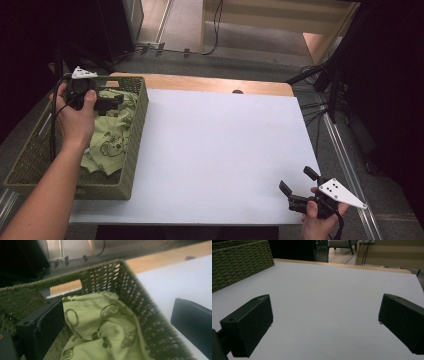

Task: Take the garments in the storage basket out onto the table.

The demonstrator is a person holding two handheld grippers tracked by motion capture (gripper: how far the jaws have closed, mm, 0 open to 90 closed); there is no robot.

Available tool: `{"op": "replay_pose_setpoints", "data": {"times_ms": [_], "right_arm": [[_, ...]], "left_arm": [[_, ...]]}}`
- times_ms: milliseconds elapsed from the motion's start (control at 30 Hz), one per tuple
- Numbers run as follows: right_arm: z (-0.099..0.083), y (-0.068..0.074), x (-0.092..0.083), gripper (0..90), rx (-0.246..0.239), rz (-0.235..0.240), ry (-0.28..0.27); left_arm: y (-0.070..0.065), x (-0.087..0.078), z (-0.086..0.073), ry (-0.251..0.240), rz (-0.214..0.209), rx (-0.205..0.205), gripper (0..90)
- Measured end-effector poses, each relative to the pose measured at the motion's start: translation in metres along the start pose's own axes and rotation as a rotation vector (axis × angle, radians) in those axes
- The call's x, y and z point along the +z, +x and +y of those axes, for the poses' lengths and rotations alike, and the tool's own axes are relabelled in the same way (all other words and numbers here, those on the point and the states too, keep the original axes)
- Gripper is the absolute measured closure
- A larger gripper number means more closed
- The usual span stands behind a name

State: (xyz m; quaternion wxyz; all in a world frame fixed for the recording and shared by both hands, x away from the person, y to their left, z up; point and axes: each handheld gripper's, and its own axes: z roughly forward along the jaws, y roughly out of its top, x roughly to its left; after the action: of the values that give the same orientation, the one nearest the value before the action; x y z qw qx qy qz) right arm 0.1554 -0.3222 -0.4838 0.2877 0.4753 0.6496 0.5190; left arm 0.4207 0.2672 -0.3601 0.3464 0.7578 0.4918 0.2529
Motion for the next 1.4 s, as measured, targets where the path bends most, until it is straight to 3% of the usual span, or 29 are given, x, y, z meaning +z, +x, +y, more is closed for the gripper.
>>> {"op": "replay_pose_setpoints", "data": {"times_ms": [133, 233, 367, 533, 600, 833, 867, 933, 967, 1000, 1067, 1100, 1133, 1233, 1333, 1367, 1400], "right_arm": [[0.0, 0.001, 0.001, 0.0, -0.006, 0.003, 0.003], [0.0, 0.001, 0.002, 0.0, 0.0, 0.002, 0.008], [0.0, 0.0, 0.002, 0.0, -0.004, 0.003, 0.005], [-0.001, 0.0, 0.003, 0.0, 0.0, 0.004, 0.011], [-0.001, 0.0, 0.003, 0.0, -0.001, 0.003, 0.012], [-0.001, 0.001, 0.004, 0.0, 0.001, 0.007, 0.015], [-0.001, 0.001, 0.004, 0.0, 0.001, 0.007, 0.015], [-0.001, 0.001, 0.004, 0.0, -0.002, 0.004, 0.014], [-0.001, 0.001, 0.004, 0.0, -0.002, 0.004, 0.014], [-0.001, 0.001, 0.004, 0.0, -0.001, 0.004, 0.015], [-0.001, 0.001, 0.004, 0.0, -0.001, 0.003, 0.015], [-0.001, 0.0, 0.004, 0.0, -0.001, 0.001, 0.018], [-0.001, 0.0, 0.004, 0.0, 0.0, 0.001, 0.017], [-0.001, 0.0, 0.004, 0.0, 0.005, 0.0, 0.017], [-0.002, 0.0, 0.004, 0.0, 0.002, 0.002, 0.019], [-0.002, 0.001, 0.005, 0.0, 0.002, 0.002, 0.02], [-0.002, 0.001, 0.005, 0.0, 0.002, 0.002, 0.02]], "left_arm": [[0.012, 0.014, 0.0, 0.062, 0.003, -0.046, 0.0], [0.017, 0.028, -0.006, 0.153, 0.017, -0.076, 1.4], [0.022, 0.047, -0.019, 0.24, -0.01, -0.111, 1.3], [0.017, 0.068, -0.033, 0.326, -0.013, -0.149, 1.5], [0.011, 0.078, -0.04, 0.385, 0.029, -0.131, 5.6], [0.003, 0.098, -0.055, 0.534, 0.028, -0.101, 7.6], [0.003, 0.098, -0.055, 0.534, 0.028, -0.101, 10.0], [0.0, 0.1, -0.06, 0.534, 0.037, -0.043, 9.7], [-0.001, 0.1, -0.059, 0.53, 0.031, -0.035, 10.7], [-0.001, 0.099, -0.058, 0.528, 0.023, -0.03, 19.1], [-0.001, 0.097, -0.057, 0.512, 0.002, 0.013, 22.9], [0.001, 0.094, -0.056, 0.5, 0.006, 0.003, 47.1], [0.005, 0.09, -0.056, 0.487, 0.016, -0.02, 58.0], [0.015, 0.083, -0.056, 0.507, 0.041, -0.072, 63.6], [0.021, 0.072, -0.056, 0.564, 0.182, -0.037, 65.4], [0.026, 0.069, -0.057, 0.577, 0.195, -0.04, 65.2], [0.032, 0.068, -0.06, 0.588, 0.181, -0.072, 65.2]]}}
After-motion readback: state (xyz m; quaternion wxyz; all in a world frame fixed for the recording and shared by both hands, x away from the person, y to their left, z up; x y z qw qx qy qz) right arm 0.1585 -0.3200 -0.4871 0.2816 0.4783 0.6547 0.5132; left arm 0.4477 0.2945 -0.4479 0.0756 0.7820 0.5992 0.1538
